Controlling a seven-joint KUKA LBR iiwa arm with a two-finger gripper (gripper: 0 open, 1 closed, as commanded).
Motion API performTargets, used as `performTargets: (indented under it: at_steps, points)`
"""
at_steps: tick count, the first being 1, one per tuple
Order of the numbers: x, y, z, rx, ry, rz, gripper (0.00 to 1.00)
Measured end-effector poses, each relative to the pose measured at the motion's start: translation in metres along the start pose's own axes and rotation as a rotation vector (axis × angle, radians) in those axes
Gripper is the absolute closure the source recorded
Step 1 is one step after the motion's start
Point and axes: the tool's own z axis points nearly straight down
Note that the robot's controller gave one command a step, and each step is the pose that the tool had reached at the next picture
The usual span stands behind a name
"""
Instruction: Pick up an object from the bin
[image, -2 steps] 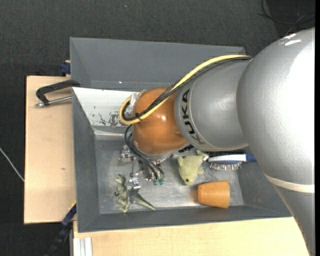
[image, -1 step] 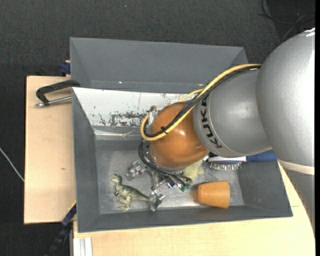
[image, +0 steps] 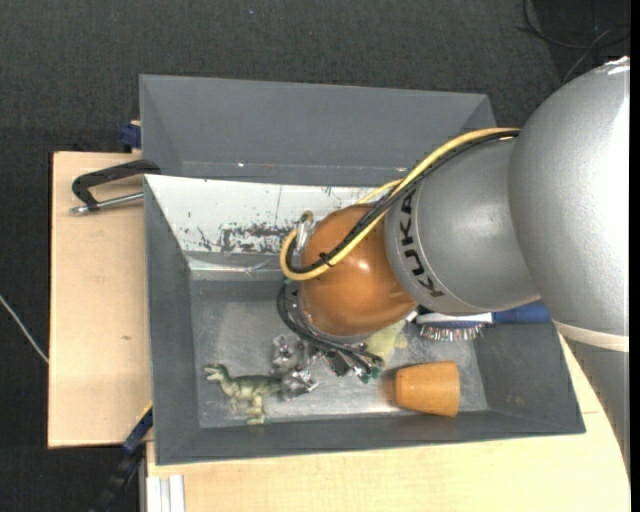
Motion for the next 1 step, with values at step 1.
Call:
performTargets:
  at_steps: [1]
  points:
    - [-0.0145, -0.0431, -0.1602, 0.006, -0.008, -0.151, 1.00]
